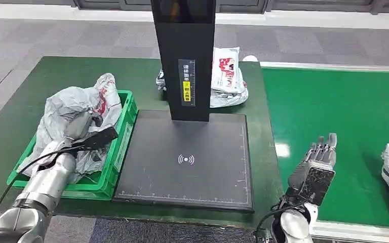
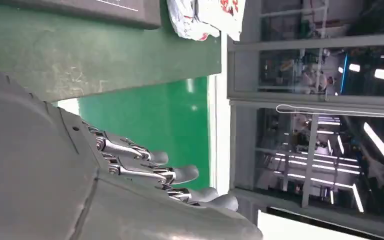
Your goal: Moved the parcel from conveyor to table for the left to box.
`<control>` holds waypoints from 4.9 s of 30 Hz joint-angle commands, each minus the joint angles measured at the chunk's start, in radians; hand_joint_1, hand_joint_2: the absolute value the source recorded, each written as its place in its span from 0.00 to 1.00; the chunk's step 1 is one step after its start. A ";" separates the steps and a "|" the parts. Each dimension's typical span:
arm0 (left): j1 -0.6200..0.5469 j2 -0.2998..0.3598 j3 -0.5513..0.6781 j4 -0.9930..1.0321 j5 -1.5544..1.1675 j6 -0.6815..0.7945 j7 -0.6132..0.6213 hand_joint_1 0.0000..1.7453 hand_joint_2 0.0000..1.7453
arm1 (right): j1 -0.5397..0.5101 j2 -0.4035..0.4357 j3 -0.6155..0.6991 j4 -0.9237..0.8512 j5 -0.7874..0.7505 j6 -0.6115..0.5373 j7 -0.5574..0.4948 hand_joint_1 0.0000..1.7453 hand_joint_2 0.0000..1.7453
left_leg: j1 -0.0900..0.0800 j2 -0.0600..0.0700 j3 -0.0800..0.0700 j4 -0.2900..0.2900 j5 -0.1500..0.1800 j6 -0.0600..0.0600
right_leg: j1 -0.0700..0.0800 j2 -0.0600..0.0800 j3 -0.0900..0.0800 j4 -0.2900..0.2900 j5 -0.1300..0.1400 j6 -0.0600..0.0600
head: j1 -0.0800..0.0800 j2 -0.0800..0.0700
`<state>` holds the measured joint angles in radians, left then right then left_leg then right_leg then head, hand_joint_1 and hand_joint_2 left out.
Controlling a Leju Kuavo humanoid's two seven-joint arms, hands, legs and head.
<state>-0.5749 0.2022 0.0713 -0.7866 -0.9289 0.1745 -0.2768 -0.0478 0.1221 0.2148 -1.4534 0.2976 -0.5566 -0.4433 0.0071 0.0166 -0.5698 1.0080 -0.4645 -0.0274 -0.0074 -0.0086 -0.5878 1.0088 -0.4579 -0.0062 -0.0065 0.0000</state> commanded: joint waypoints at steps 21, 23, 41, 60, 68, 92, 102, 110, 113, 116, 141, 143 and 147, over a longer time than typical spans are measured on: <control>-0.030 -0.210 0.025 -0.107 0.346 0.482 -0.138 0.00 0.00 | 0.073 -0.031 -0.015 -0.002 0.006 -0.060 0.008 0.00 0.00 | 0.000 -0.006 0.000 -0.001 0.001 0.001 | 0.000 -0.004 0.003 -0.002 0.000 0.001 | 0.000 0.000; -0.038 -0.211 -0.038 -0.106 0.386 0.402 -0.098 0.00 0.00 | 0.060 -0.033 -0.031 0.002 -0.014 -0.040 0.019 0.00 0.00 | 0.000 -0.006 -0.001 -0.002 0.001 0.001 | 0.000 -0.004 0.003 -0.003 0.000 0.001 | 0.000 0.000; 0.064 -0.381 -0.417 -0.039 0.754 -0.052 -0.226 0.00 1.00 | -0.117 -0.128 -0.196 0.345 0.171 -0.088 0.114 0.00 1.00 | -0.002 -0.010 0.003 -0.004 0.002 0.003 | -0.002 -0.009 0.008 -0.006 0.001 0.003 | 0.000 0.000; 0.142 -0.381 -0.406 0.094 0.810 0.042 -0.262 0.00 1.00 | -0.267 -0.277 -0.390 0.760 0.778 -0.103 0.587 0.00 1.00 | -0.004 -0.007 0.001 -0.001 0.000 0.005 | -0.004 -0.006 0.004 -0.003 0.000 0.003 | 0.000 0.000; 0.137 -0.384 -0.406 0.091 0.810 0.042 -0.261 0.00 1.00 | -0.269 -0.267 -0.388 0.757 0.783 -0.107 0.588 0.00 1.00 | -0.004 -0.006 -0.002 0.000 -0.001 0.005 | -0.004 -0.005 0.002 -0.001 0.000 0.003 | 0.000 0.000; 0.333 -0.344 -0.291 -0.063 0.781 0.103 -0.241 0.00 1.00 | -0.553 -0.425 -0.332 1.097 1.273 0.077 0.988 0.00 1.00 | -0.005 -0.003 -0.002 0.000 -0.001 0.006 | -0.006 -0.003 0.001 -0.001 0.002 0.004 | 0.000 0.000; 0.342 -0.343 -0.282 -0.075 0.778 0.098 -0.236 0.00 1.00 | -0.586 -0.405 -0.351 1.132 1.239 0.184 0.942 0.00 1.00 | -0.004 -0.003 -0.001 0.000 -0.001 0.006 | -0.004 -0.002 0.002 -0.002 0.002 0.004 | 0.000 0.000; 0.364 -0.346 -0.264 -0.116 0.755 0.091 -0.214 0.00 1.00 | -0.628 -0.366 -0.357 1.154 1.219 0.327 0.875 0.00 1.00 | -0.004 -0.002 -0.001 -0.001 0.000 0.006 | -0.004 -0.001 0.002 -0.003 0.003 0.004 | 0.000 0.000; 0.367 -0.346 -0.250 -0.123 0.742 0.072 -0.204 0.00 1.00 | -0.646 -0.338 -0.413 1.147 1.106 0.461 0.721 0.00 1.00 | -0.004 0.000 -0.002 0.000 -0.001 0.006 | -0.004 0.001 0.001 -0.001 0.003 0.004 | 0.000 0.000; 0.352 -0.348 -0.248 -0.098 0.735 0.056 -0.204 0.00 1.00 | -0.623 -0.321 -0.394 1.149 1.079 0.554 0.638 0.00 1.00 | -0.004 -0.001 -0.001 -0.001 0.000 0.006 | -0.004 0.000 0.002 -0.002 0.003 0.004 | 0.000 0.000; 0.337 -0.342 -0.230 -0.067 0.787 0.013 -0.219 0.00 1.00 | -0.577 -0.301 -0.189 1.139 1.064 0.666 0.616 1.00 1.00 | -0.003 -0.004 0.002 -0.002 0.002 0.006 | -0.003 -0.002 0.006 -0.003 0.004 0.005 | 0.000 0.000; 0.350 -0.341 -0.223 -0.088 0.793 0.013 -0.217 0.00 1.00 | -0.585 -0.299 -0.166 1.123 1.073 0.603 0.631 1.00 1.00 | -0.003 -0.003 0.002 -0.001 0.001 0.006 | -0.003 -0.002 0.005 -0.002 0.004 0.005 | 0.000 0.000; 0.383 -0.339 -0.199 -0.145 0.794 0.019 -0.208 0.00 1.00 | -0.618 -0.244 -0.175 0.981 1.007 0.317 0.589 1.00 1.00 | -0.005 0.000 0.000 0.000 0.001 0.007 | -0.005 0.001 0.003 0.000 0.004 0.005 | 0.000 0.000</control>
<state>-0.2268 -0.1556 -0.1911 -0.9049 -0.1392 0.1976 -0.5009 -0.5927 -0.2003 -0.0355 -0.3540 1.3630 0.0464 0.1847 0.0031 0.0102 -0.5695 1.0086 -0.4635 -0.0207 -0.0114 -0.0151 -0.5819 1.0083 -0.4559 -0.0010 -0.0065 0.0000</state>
